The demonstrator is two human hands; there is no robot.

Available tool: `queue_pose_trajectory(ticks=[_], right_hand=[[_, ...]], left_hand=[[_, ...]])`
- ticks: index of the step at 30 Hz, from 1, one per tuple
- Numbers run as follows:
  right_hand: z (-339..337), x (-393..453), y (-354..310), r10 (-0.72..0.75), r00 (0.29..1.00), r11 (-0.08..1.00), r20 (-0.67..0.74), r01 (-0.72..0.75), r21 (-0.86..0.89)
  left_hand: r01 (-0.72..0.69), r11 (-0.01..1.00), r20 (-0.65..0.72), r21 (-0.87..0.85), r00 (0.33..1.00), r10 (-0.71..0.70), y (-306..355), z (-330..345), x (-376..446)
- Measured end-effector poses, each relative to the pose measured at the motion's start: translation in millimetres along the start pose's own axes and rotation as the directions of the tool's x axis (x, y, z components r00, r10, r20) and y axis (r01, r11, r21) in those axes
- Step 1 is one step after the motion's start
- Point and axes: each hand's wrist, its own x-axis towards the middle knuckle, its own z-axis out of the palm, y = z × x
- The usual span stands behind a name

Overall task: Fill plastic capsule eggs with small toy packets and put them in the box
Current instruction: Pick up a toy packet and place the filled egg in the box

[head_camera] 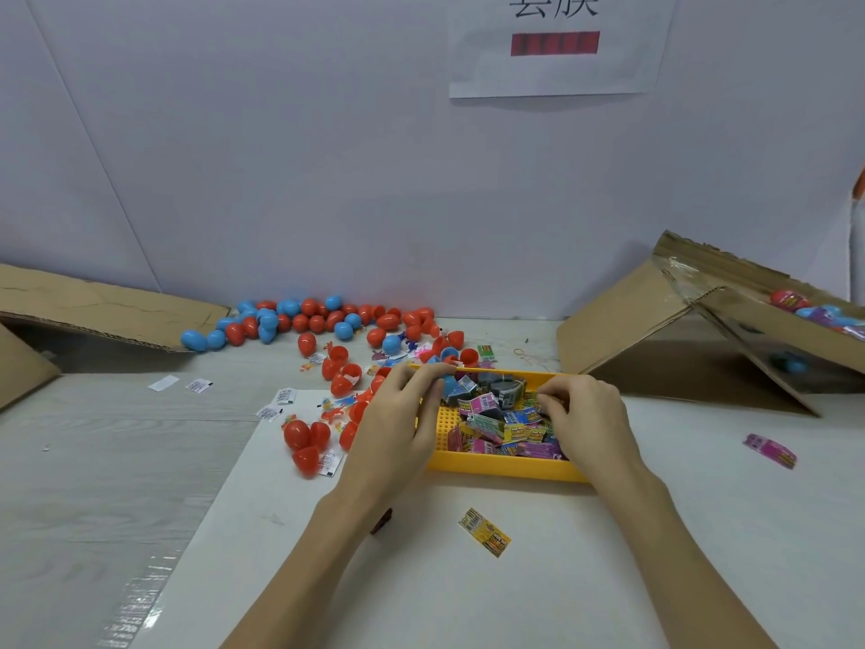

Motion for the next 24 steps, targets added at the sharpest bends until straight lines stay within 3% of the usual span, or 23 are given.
queue_pose_trajectory(ticks=[4,10,15,24], right_hand=[[-5,0,-9,0.007,0.998,0.966,-0.056,0.008,0.257],[-6,-12,-35,-0.011,0.990,0.773,0.142,-0.082,0.629],[-1,-21,-50,-0.041,0.948,0.623,0.315,-0.223,0.750],[-2,-26,-57,-0.080,0.920,0.529,0.383,-0.286,0.799]], left_hand=[[0.015,0.999,0.002,-0.036,1.000,-0.015,7,-2,0],[0.026,0.999,0.077,-0.032,0.997,-0.024,13,3,-3],[0.016,0.997,0.093,-0.080,0.996,-0.008,15,6,-5],[0.031,0.987,-0.010,-0.157,0.999,-0.033,16,6,-2]])
